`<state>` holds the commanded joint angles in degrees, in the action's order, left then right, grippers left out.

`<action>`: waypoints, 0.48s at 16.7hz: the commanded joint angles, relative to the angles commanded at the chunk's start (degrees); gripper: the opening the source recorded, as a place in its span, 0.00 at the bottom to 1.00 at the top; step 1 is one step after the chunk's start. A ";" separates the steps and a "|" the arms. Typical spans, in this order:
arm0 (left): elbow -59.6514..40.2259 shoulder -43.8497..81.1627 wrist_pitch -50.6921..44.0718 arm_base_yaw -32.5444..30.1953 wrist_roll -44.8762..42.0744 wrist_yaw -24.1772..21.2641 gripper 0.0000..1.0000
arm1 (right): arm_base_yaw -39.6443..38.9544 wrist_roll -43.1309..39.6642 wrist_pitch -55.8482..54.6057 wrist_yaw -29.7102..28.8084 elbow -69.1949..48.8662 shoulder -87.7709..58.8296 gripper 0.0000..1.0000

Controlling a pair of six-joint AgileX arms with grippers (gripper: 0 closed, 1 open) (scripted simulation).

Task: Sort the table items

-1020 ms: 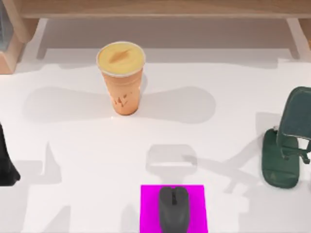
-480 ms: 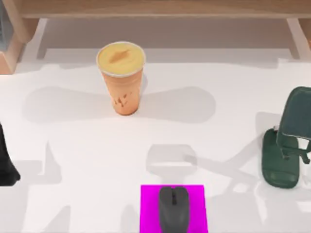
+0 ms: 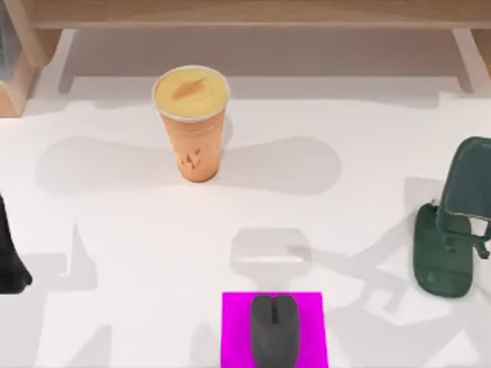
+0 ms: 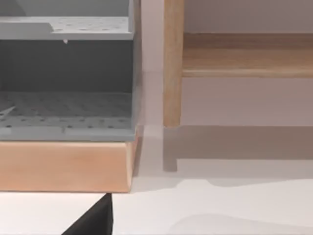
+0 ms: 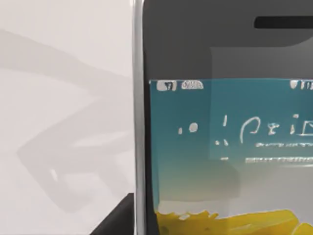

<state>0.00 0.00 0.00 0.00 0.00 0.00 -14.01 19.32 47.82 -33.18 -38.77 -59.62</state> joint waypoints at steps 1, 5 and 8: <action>0.00 0.00 0.00 0.00 0.00 0.00 1.00 | -2.38 2.21 -0.81 -2.12 0.21 0.93 0.00; 0.00 0.00 0.00 0.00 0.00 0.00 1.00 | -14.35 10.71 -5.70 -10.83 0.40 2.94 0.00; 0.00 0.00 0.00 0.00 0.00 0.00 1.00 | -25.62 16.31 -11.09 -16.91 0.31 3.10 0.00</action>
<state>0.00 0.00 0.00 0.00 0.00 0.00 -39.62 35.63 36.73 -50.09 -38.46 -56.52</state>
